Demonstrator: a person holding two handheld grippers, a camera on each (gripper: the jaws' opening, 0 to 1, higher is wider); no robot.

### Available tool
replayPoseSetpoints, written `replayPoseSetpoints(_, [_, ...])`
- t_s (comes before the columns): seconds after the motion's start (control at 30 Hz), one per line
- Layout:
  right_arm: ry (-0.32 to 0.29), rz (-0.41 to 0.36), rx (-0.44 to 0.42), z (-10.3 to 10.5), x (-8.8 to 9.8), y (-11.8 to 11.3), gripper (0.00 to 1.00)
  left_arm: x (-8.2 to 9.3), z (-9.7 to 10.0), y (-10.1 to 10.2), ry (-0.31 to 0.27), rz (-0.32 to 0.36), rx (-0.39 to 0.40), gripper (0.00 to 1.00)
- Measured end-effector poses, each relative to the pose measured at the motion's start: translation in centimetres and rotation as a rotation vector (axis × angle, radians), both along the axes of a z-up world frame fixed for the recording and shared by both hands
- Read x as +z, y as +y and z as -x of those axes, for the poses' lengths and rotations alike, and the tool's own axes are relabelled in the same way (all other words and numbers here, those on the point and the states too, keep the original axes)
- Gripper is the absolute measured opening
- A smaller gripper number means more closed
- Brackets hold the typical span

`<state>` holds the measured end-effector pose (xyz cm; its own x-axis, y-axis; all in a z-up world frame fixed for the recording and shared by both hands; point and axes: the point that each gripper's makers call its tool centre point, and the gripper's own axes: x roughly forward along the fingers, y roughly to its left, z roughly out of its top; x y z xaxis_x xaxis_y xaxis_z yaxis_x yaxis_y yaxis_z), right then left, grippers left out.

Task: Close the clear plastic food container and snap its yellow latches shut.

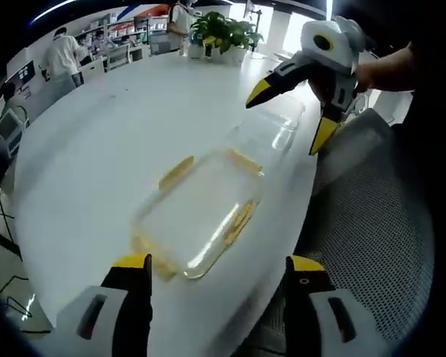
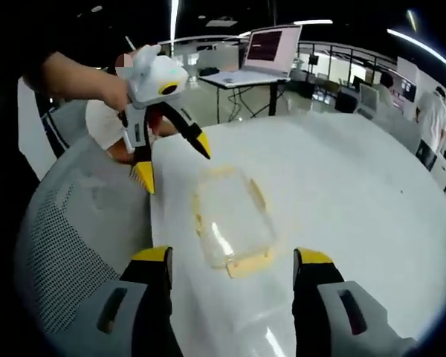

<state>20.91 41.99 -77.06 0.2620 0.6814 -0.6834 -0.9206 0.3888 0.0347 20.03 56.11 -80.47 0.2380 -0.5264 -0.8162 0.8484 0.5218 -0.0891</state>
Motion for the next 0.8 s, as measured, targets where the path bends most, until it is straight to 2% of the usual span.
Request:
replayPoseSetpoints(0.17, [-0.012,0.023,0.008,-0.9,-0.4,-0.1,0.57,-0.4,-0.3,0.4,-0.001,-0.034,-0.036,0.67])
replayPoseSetpoints(0.4, [-0.006,0.063,0.031,-1.6,-1.2,-0.1,0.57,-1.0,-1.1,1.1,-0.001,-0.069,-0.082,0.66])
replayPoseSetpoints(0.8, [0.019,0.123,0.076,-1.5,-2.8,0.2,0.54,-2.0,-2.1,1.9,0.006,-0.128,-0.157,0.62])
